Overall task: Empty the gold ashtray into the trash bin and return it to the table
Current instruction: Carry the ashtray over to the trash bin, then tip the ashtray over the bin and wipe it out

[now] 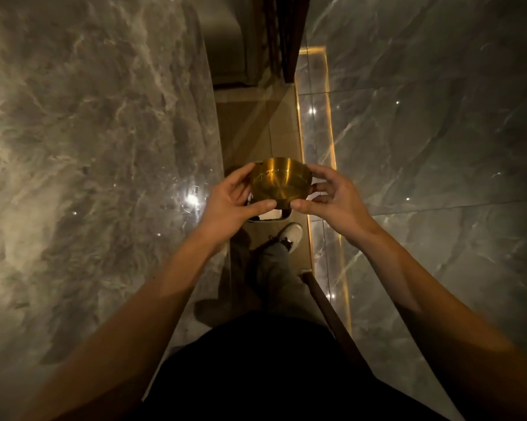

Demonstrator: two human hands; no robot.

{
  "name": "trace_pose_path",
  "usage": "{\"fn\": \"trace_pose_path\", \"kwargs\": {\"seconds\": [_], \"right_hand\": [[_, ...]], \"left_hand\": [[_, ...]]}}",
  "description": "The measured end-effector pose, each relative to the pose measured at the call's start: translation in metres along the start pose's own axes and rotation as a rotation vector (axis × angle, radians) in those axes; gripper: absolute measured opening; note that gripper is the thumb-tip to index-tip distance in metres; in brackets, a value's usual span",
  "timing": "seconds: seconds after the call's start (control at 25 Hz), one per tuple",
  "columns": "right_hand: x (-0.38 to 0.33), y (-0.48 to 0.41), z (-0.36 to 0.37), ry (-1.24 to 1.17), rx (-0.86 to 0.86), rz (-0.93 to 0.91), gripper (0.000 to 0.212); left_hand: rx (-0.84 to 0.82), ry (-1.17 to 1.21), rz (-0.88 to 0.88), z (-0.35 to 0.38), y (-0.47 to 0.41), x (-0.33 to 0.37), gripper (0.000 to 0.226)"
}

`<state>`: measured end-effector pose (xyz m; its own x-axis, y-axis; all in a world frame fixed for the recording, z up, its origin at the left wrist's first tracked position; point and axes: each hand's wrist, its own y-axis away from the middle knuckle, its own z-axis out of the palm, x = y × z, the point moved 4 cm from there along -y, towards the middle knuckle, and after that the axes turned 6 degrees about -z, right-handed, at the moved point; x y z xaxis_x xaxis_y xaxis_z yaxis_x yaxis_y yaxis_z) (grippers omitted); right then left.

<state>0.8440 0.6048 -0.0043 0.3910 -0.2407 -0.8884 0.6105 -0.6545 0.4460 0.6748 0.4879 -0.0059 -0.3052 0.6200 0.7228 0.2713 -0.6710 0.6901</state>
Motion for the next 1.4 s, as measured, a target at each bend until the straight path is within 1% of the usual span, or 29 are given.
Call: {"fn": "trace_pose_path", "kwargs": {"seconds": [0.16,0.36,0.48,0.64,0.72,0.84,0.96,1.04,1.2,1.32,1.4], "right_hand": [[0.024,0.003,-0.007,-0.005,0.049,0.036,0.073],[0.047,0.010,-0.005,-0.014,0.146,0.091,0.062],[0.071,0.000,-0.005,-0.049,0.204,0.117,0.060],[0.120,-0.023,-0.010,-0.104,0.185,0.163,0.059],[0.151,-0.037,-0.011,-0.128,0.162,0.204,0.060],[0.200,-0.062,-0.010,-0.175,0.071,0.262,0.058],[0.243,-0.085,-0.009,-0.228,0.004,0.281,0.049],[0.271,-0.103,-0.005,-0.264,-0.027,0.292,0.043],[0.318,-0.136,0.004,-0.332,-0.074,0.345,0.042],[0.345,-0.158,0.013,-0.322,-0.053,0.393,0.035],[0.361,-0.172,0.023,-0.311,-0.044,0.434,0.036]], "left_hand": [[-0.043,-0.021,-0.020,0.012,-0.015,-0.016,0.086],[-0.102,0.048,-0.051,0.019,-0.037,-0.037,0.084],[-0.094,0.093,-0.105,0.026,-0.057,-0.054,0.080],[-0.066,0.075,-0.158,0.042,-0.085,-0.079,0.079],[-0.060,0.067,-0.183,0.046,-0.103,-0.098,0.067],[-0.004,0.109,-0.249,0.051,-0.133,-0.136,0.044],[0.103,0.139,-0.304,0.056,-0.161,-0.172,0.036],[0.128,0.163,-0.321,0.057,-0.185,-0.192,0.035],[0.175,0.152,-0.393,0.050,-0.227,-0.225,0.045],[0.273,0.166,-0.481,0.042,-0.251,-0.251,0.046],[0.312,0.181,-0.507,0.035,-0.269,-0.271,0.043]]}}
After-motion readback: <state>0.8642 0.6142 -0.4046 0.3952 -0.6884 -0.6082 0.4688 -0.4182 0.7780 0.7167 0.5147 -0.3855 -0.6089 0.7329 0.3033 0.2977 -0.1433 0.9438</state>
